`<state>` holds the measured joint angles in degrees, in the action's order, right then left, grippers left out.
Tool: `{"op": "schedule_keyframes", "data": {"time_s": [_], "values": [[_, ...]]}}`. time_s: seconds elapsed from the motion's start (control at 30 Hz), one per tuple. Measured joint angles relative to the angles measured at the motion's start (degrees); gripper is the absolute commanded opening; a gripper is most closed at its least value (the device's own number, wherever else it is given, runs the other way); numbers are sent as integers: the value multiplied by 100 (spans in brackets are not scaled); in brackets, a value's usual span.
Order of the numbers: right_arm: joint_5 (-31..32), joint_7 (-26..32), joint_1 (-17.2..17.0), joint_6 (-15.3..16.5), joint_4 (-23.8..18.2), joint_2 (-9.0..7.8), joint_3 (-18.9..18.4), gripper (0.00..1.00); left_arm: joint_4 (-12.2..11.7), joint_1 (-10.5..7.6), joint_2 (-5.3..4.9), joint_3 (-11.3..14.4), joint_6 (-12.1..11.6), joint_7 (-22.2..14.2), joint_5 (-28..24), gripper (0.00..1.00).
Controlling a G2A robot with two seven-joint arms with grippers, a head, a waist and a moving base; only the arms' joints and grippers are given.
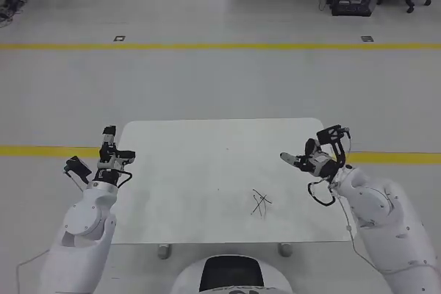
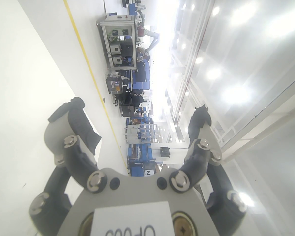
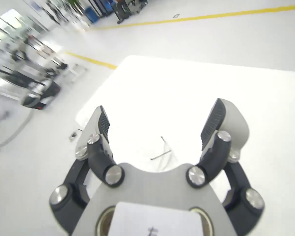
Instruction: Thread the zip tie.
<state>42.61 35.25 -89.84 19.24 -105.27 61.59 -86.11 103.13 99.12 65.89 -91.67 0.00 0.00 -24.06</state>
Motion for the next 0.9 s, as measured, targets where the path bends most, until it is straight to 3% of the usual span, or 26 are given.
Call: {"op": "schedule_keyframes", "data": {"time_s": [0.1,0.23,0.53,0.9], "values": [[826,169,169,30,-155,-37,285,100,0,0,0,0,0,0,0,100],[1854,194,467,24,-232,-135,950,100,0,0,0,0,0,0,0,100],[2537,327,1146,24,-177,-495,2474,100,0,0,0,0,0,0,0,100],[2562,345,1153,24,-198,-504,2500,100,0,0,0,0,0,0,0,100]]}}
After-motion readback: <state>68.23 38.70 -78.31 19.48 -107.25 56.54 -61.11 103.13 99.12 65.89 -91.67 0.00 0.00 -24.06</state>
